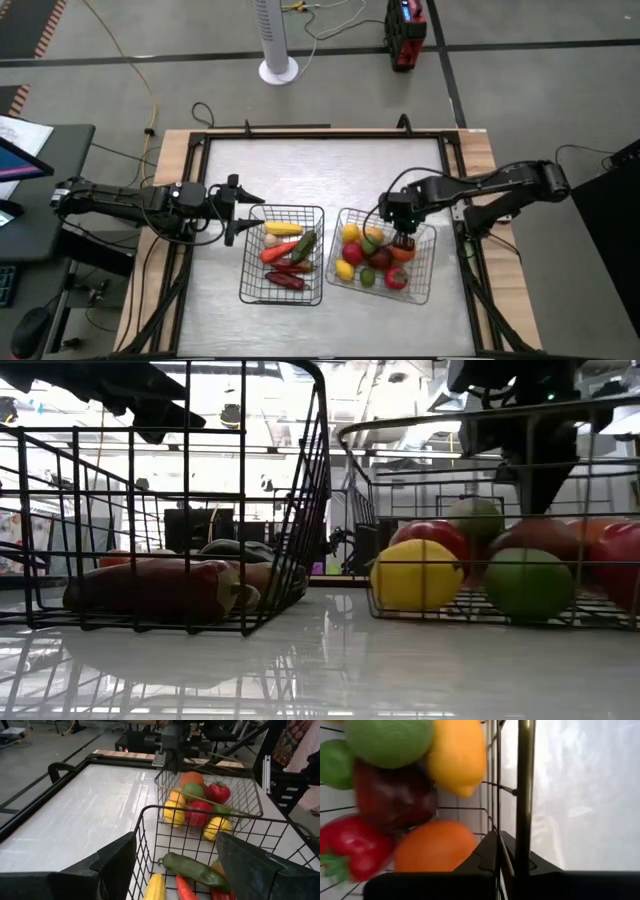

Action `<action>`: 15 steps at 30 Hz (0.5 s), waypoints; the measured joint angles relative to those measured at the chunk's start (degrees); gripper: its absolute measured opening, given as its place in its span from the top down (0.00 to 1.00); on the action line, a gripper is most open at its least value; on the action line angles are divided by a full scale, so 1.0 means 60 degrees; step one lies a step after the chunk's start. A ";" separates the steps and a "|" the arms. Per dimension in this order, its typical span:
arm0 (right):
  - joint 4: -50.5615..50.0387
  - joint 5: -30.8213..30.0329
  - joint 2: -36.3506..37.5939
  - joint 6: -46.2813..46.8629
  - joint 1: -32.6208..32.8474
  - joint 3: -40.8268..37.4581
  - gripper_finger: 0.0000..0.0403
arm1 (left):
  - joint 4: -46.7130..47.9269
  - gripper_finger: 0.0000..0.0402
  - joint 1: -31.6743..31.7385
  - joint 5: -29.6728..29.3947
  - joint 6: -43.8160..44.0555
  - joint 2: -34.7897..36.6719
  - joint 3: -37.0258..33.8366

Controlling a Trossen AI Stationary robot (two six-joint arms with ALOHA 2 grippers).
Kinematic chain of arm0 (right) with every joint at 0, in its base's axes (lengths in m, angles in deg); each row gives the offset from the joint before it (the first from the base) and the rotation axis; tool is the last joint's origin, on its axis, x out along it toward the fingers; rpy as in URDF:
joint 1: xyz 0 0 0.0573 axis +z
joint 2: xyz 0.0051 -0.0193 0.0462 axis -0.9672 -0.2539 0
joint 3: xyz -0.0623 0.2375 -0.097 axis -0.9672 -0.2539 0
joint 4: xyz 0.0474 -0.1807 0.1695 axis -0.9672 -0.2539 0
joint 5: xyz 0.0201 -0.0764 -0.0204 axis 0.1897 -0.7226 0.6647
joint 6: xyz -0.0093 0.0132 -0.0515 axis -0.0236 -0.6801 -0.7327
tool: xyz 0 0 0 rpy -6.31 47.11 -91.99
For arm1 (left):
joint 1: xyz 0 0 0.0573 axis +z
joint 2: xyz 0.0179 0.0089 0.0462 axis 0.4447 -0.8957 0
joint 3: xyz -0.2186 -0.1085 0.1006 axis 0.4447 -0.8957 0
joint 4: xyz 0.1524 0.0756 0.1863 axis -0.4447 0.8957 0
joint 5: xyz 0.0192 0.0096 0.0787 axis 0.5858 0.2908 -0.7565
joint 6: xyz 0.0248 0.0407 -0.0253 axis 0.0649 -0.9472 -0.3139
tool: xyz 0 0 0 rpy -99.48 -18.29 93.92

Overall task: Sort produce into baskets
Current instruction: Adjust the right wire basket

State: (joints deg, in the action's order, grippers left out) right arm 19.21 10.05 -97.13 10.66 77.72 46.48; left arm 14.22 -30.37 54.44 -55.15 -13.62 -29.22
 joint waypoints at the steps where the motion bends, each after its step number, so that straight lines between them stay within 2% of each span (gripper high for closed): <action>1: -0.0003 -0.0033 0.0000 -0.0341 -0.0195 0.0007 0.90 | -0.0019 0.35 -0.0001 -0.0002 -0.0002 0.0004 0.0004; 9: -0.0088 -0.0184 -0.0299 -0.3474 -0.0959 -0.0001 0.73 | -0.0006 0.35 0.0000 0.0001 0.0005 0.0000 0.0003; 15: 0.0627 -0.0062 -0.0199 -0.3948 -0.1208 0.0003 0.60 | -0.0008 0.35 0.0000 0.0001 0.0009 0.0004 0.0007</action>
State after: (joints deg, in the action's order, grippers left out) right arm 22.97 9.68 -98.32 -13.03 70.47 46.50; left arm 14.17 -30.37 54.45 -55.09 -13.60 -29.18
